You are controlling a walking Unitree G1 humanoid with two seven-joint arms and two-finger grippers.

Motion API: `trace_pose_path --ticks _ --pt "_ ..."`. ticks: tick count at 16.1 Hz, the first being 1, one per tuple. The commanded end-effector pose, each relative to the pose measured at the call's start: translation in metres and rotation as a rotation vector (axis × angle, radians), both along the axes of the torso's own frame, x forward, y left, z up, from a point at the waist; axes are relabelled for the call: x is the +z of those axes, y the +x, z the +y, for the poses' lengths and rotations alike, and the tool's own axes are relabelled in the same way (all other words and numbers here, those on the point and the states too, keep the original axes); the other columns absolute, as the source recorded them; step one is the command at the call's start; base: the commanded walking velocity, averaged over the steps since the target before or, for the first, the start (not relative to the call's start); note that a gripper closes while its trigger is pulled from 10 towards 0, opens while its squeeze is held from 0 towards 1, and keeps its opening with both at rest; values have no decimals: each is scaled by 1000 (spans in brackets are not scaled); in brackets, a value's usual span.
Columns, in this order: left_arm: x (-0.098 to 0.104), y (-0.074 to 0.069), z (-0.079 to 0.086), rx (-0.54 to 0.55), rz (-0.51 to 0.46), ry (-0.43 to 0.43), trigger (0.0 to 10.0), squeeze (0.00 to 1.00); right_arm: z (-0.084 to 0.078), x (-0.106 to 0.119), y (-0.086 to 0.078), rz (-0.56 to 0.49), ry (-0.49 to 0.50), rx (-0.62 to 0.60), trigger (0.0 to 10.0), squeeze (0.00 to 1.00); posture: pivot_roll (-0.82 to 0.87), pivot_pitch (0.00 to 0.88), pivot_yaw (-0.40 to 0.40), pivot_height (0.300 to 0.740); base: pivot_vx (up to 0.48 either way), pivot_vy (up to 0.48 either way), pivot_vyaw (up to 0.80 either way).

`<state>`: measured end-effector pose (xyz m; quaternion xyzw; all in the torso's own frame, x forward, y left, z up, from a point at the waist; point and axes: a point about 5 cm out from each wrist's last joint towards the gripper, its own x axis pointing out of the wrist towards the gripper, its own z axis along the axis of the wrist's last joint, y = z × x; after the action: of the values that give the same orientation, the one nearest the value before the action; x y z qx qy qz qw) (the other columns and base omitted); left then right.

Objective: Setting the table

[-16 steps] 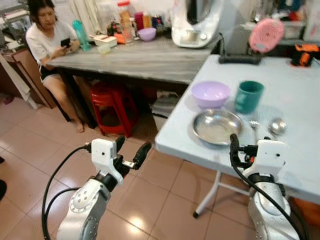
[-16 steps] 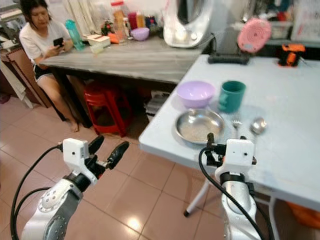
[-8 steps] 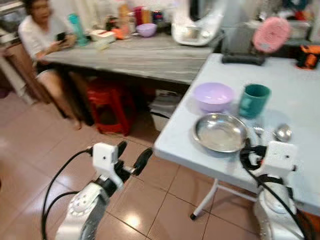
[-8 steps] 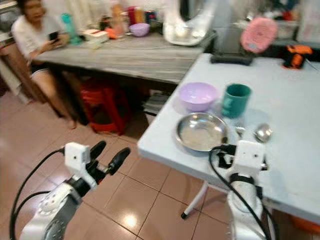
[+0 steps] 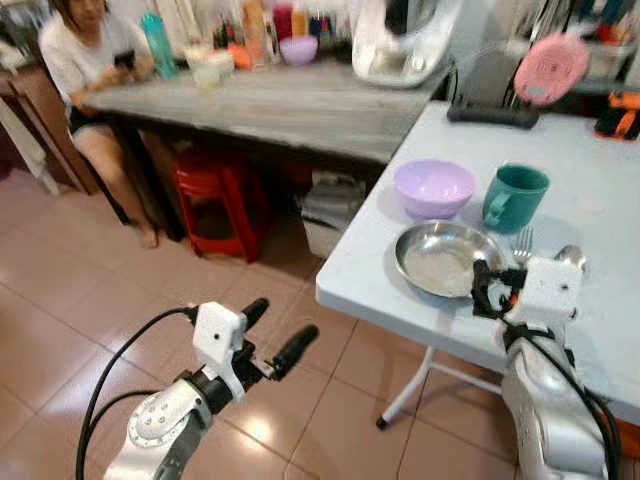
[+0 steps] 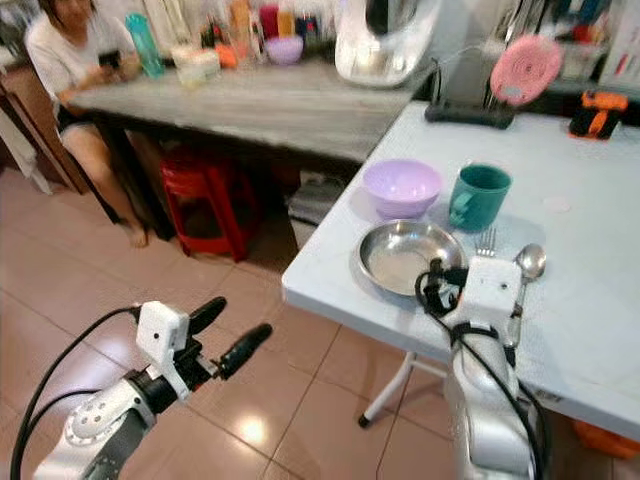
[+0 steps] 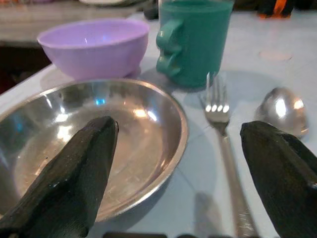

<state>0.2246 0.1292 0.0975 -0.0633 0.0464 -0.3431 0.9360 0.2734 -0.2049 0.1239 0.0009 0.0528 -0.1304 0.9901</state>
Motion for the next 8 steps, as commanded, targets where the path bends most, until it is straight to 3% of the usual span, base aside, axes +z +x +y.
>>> trace_pose_path --ticks 1,5,6,7,8 --pt "5 -1 -1 -25 -18 6 10000 0 0 -2 3 22 25 8 10000 0 -31 112 87 740 0 0 0" --pt "9 -5 -8 -120 -32 28 10000 0 -4 -4 17 50 83 15 10000 0 -27 151 99 740 0 0 0" --pt "10 -6 -8 -136 -35 35 10000 0 -3 -6 20 69 97 30 5961 0 -24 154 102 740 0 0 0" --pt "11 -6 -7 -145 -40 40 10000 0 0 -8 23 79 122 47 0 0 -21 153 108 740 0 0 0" --pt "11 -6 -8 -149 -42 42 10000 0 1 -8 25 79 132 50 0 0 -19 151 109 740 0 0 0"
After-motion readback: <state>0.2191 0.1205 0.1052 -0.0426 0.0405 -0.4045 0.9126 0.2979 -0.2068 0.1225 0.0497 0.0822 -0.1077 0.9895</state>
